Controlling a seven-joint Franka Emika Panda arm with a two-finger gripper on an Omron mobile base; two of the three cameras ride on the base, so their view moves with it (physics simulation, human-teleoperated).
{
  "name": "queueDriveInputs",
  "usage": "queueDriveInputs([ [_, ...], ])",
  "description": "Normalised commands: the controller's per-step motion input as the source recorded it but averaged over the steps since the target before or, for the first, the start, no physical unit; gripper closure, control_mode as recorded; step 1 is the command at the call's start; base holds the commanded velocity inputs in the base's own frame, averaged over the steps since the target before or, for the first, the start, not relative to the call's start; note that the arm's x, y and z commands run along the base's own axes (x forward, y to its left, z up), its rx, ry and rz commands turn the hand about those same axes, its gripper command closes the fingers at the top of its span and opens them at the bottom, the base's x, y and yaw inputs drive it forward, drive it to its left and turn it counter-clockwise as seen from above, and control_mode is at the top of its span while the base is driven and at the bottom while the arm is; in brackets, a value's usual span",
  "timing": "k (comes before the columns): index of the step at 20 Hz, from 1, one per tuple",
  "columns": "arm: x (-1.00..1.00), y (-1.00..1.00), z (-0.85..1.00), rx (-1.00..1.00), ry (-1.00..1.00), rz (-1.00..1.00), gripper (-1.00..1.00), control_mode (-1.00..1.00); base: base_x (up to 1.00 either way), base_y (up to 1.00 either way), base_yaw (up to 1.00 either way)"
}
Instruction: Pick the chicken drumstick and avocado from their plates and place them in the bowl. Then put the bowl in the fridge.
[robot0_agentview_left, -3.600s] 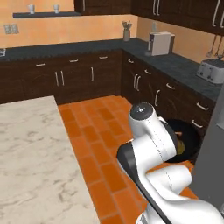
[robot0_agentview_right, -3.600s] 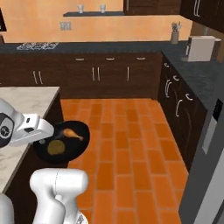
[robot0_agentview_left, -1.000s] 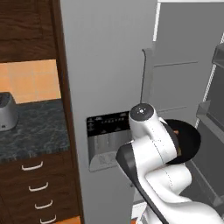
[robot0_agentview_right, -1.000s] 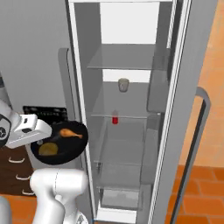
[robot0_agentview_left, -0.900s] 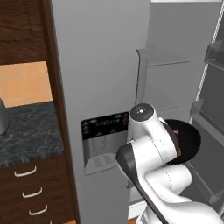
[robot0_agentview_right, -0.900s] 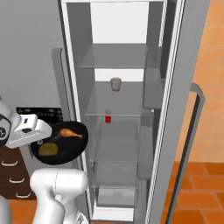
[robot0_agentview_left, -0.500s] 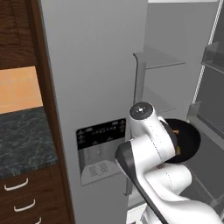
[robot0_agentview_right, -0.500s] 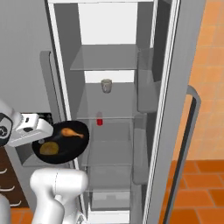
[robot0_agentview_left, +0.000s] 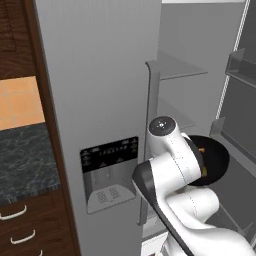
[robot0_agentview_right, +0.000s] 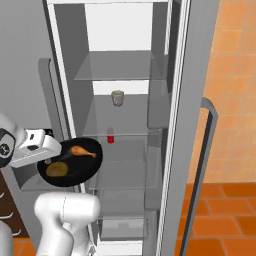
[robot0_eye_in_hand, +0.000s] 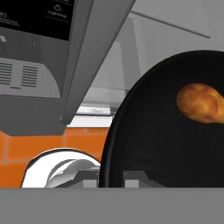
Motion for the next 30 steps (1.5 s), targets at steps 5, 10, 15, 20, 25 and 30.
queueDriveInputs([
  [5,0.0,0.0,0.0,0.0,0.0,0.0,1.0,1.0,0.0,0.0,0.0],
  [10,0.19,-0.11,0.05,0.0,0.0,-0.01,1.0,-1.0,0.03,0.0,0.0],
  [15,0.45,-0.44,0.62,0.03,0.05,0.19,1.0,-1.0,0.0,0.0,0.0],
  [20,0.0,-0.6,0.35,0.0,0.0,0.57,1.0,-1.0,0.0,0.0,0.0],
  [25,0.17,-0.27,-0.1,-0.01,0.0,0.67,1.0,-1.0,0.0,0.0,0.0],
  [30,0.52,-0.03,-0.02,0.0,-0.06,0.56,1.0,-1.0,0.0,0.0,0.0],
])
